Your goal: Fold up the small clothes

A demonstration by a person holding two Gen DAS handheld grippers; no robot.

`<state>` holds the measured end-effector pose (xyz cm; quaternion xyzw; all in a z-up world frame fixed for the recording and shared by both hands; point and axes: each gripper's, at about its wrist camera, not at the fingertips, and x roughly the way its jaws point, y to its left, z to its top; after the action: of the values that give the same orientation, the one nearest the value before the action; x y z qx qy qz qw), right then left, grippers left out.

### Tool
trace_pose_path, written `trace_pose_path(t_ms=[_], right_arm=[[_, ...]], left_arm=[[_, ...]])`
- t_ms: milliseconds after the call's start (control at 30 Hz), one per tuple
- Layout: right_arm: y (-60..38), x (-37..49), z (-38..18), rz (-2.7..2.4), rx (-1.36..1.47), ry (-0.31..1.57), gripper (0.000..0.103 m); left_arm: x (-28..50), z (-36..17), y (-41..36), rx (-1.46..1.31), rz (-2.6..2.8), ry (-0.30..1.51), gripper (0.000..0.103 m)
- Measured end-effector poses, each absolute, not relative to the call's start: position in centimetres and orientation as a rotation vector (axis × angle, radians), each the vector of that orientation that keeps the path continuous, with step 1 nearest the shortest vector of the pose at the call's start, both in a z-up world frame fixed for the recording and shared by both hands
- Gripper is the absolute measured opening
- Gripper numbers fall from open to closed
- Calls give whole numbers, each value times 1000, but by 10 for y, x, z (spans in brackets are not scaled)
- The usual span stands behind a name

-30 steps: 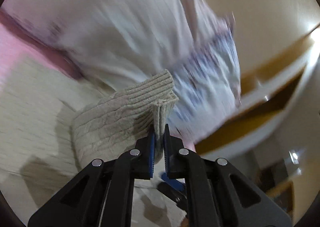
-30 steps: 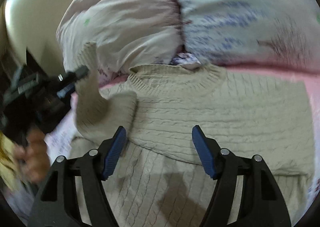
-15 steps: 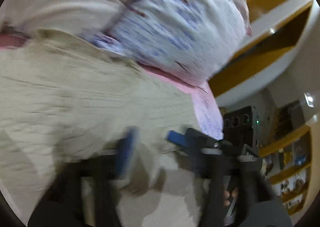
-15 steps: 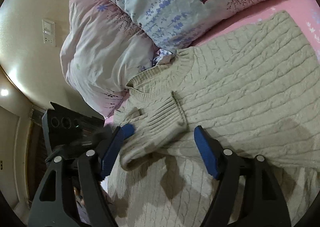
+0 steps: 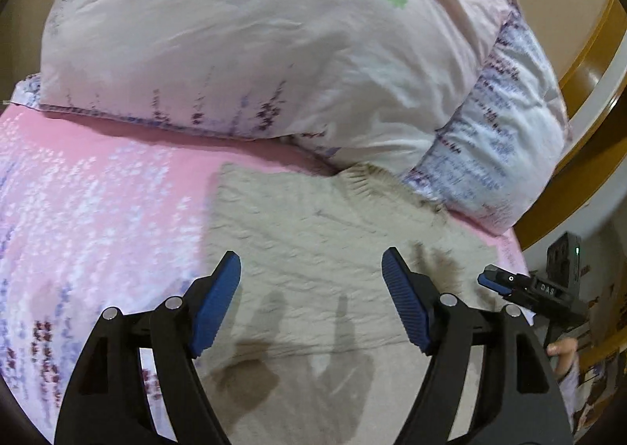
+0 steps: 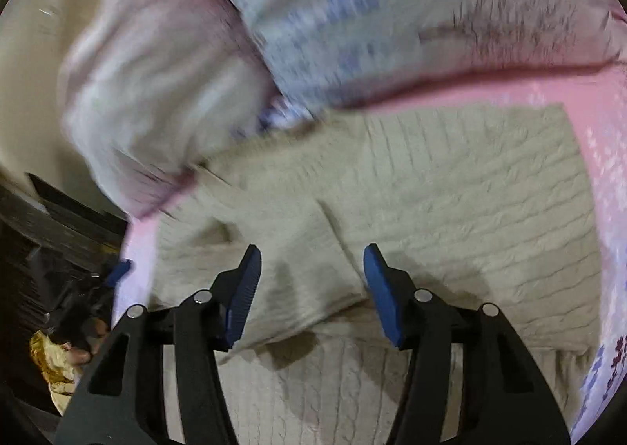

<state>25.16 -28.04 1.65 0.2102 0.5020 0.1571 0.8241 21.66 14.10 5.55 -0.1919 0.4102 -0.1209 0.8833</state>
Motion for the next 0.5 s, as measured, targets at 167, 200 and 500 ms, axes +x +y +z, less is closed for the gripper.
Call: trace_pose_path(t_ms=[167,200,500], right_arm=[[-271,248,9,295,355,1079,47],[-270,247,9,309,350,1078,21],[-269,232,52,393,388,831,8]], left_arm=[[214,41,160,-460,-217,879,75],[215,39,163,-466,-210,886,75],[219,27,173,-506,-181,904,75]])
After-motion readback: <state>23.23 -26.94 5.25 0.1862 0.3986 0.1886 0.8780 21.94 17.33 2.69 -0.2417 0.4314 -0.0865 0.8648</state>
